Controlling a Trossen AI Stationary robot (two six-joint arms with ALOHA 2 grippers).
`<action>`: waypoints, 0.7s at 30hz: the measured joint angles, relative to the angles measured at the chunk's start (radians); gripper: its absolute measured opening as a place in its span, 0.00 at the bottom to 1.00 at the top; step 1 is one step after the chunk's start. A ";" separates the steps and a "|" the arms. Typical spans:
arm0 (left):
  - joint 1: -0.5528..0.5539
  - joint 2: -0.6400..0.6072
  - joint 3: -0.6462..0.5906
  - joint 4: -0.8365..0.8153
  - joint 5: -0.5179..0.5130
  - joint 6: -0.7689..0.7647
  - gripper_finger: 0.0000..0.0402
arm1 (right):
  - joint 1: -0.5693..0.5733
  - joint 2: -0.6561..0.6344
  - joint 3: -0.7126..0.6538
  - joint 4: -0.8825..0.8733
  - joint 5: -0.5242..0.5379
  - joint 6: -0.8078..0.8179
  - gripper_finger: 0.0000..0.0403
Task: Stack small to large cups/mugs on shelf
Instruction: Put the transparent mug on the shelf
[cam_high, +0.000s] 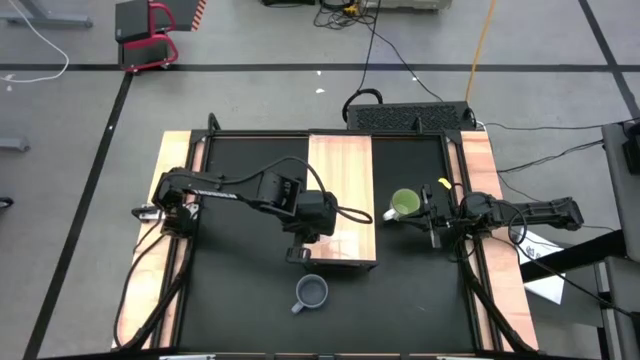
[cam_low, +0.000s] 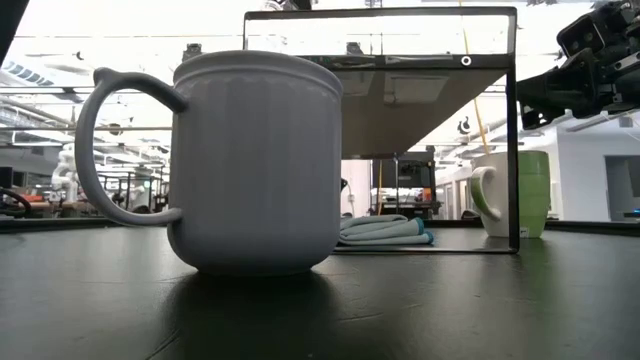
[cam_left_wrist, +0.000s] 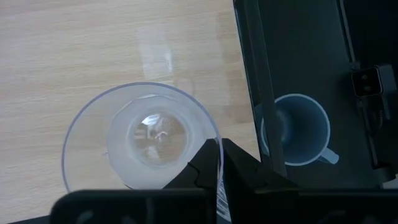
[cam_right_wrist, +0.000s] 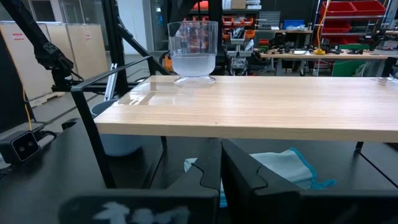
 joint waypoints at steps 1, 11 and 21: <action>0.000 0.000 0.000 0.000 0.000 0.000 0.04 | 0.000 0.000 0.000 0.000 0.000 0.000 0.00; 0.000 0.002 -0.002 0.026 -0.002 0.004 0.05 | 0.000 0.000 0.000 -0.001 0.000 0.000 0.00; 0.000 0.004 -0.002 0.033 -0.003 0.004 0.07 | 0.000 0.000 0.000 -0.001 0.000 0.000 0.00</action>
